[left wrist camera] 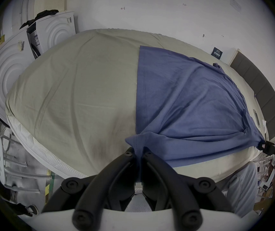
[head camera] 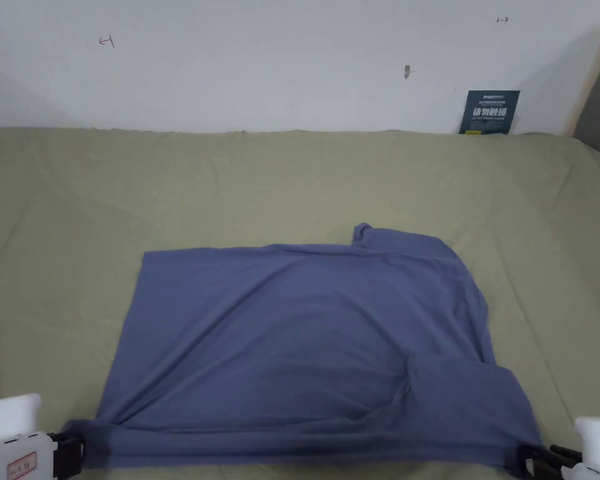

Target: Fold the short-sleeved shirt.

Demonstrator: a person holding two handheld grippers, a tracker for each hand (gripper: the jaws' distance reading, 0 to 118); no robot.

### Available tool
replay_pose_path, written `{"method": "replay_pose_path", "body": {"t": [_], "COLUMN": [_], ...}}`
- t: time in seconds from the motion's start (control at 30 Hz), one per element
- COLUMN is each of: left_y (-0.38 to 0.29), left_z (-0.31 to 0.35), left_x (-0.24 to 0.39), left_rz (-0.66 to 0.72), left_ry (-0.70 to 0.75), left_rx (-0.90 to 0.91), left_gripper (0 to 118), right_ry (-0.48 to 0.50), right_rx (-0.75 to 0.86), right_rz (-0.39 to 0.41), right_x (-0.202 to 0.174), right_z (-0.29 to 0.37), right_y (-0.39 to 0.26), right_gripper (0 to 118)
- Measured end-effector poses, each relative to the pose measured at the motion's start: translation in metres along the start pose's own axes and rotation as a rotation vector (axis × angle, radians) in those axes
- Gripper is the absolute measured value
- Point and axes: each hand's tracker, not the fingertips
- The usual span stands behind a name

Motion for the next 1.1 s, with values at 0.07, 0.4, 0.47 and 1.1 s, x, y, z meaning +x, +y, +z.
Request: {"method": "replay_pose_path", "body": {"t": [0.07, 0.4, 0.47, 1.1], "left_y": [0.010, 0.077, 0.093, 0.164], "left_z": [0.004, 0.000, -0.006, -0.119], "left_x": [-0.001, 0.014, 0.017, 0.037], "left_rz": [0.011, -0.015, -0.025, -0.016], "left_ry": [-0.021, -0.038, -0.035, 0.026], "left_rx": [0.015, 0.096, 0.103, -0.006], "left_gripper": [2, 2, 2, 2], "right_ry": [-0.002, -0.010, -0.015, -0.095], "right_rx": [0.020, 0.106, 0.110, -0.056], "right_rz": [0.014, 0.042, 0.047, 0.039], "right_x": [-0.008, -0.015, -0.016, 0.007], "right_z": [0.013, 0.017, 0.013, -0.131], "right_y": [0.012, 0.087, 0.105, 0.195], "right_gripper": [7, 7, 7, 7]}}
